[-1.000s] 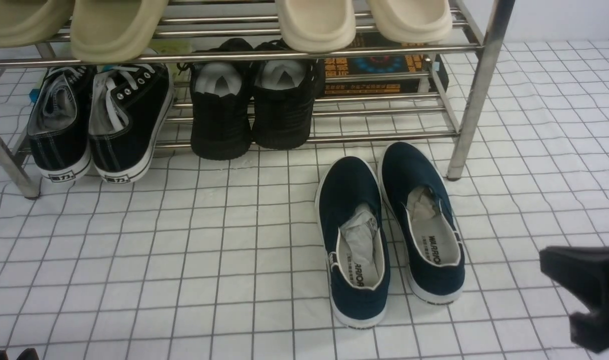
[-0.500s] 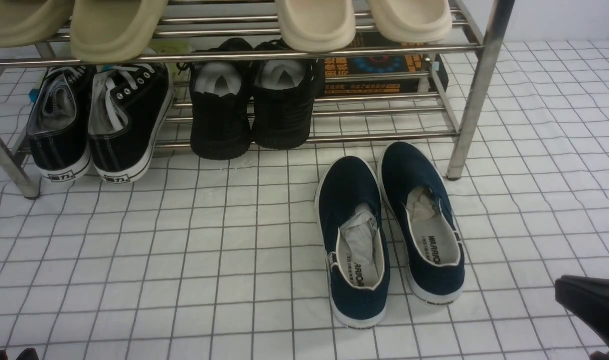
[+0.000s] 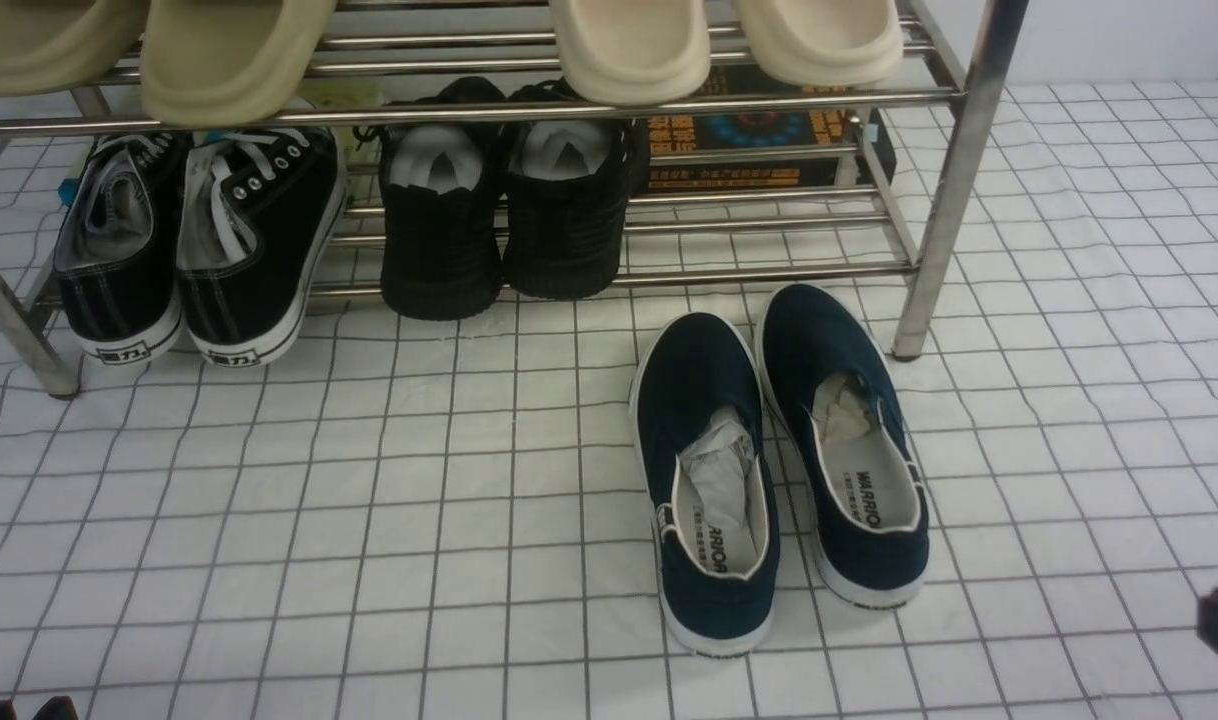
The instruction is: Take the shoes off the shelf with your hand from the white checkered tablecloth.
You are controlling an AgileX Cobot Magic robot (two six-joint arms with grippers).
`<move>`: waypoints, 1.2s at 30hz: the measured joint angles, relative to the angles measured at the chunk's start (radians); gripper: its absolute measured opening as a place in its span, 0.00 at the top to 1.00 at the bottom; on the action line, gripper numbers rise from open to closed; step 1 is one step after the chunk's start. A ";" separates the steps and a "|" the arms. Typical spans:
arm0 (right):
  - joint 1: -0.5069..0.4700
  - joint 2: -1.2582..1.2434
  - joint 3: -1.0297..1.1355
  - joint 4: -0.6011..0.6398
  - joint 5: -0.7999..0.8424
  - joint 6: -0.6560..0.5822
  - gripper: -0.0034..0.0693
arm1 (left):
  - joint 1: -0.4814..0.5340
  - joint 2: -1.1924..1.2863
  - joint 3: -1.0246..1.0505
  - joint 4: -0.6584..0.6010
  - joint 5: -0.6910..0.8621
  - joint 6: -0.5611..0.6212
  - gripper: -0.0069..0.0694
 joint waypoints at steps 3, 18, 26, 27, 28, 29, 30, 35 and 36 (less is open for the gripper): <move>-0.087 -0.101 0.056 0.030 0.004 -0.032 0.93 | 0.000 0.000 0.000 0.000 0.000 0.000 0.59; -0.383 -0.340 0.194 0.059 0.117 -0.047 0.91 | 0.000 0.000 0.000 0.000 0.000 0.000 0.59; -0.383 -0.340 0.193 0.059 0.122 -0.047 0.89 | 0.000 0.000 0.000 0.000 0.000 0.000 0.59; -0.383 -0.340 0.193 0.059 0.122 -0.047 0.89 | 0.000 0.000 0.000 0.000 0.000 0.000 0.59; -0.383 -0.340 0.193 0.059 0.122 -0.047 0.88 | 0.000 0.000 0.000 0.000 0.000 0.000 0.59; -0.383 -0.340 0.193 0.059 0.122 -0.047 0.88 | 0.000 0.000 0.000 0.000 0.000 0.000 0.59; -0.383 -0.340 0.193 0.059 0.122 -0.047 0.88 | 0.000 0.000 0.000 0.000 0.000 0.000 0.59; -0.383 -0.340 0.193 0.059 0.122 -0.047 0.87 | 0.000 0.000 0.000 0.000 0.000 0.000 0.59; -0.383 -0.340 0.193 0.059 0.122 -0.047 0.87 | 0.000 0.000 0.000 0.000 0.000 0.000 0.59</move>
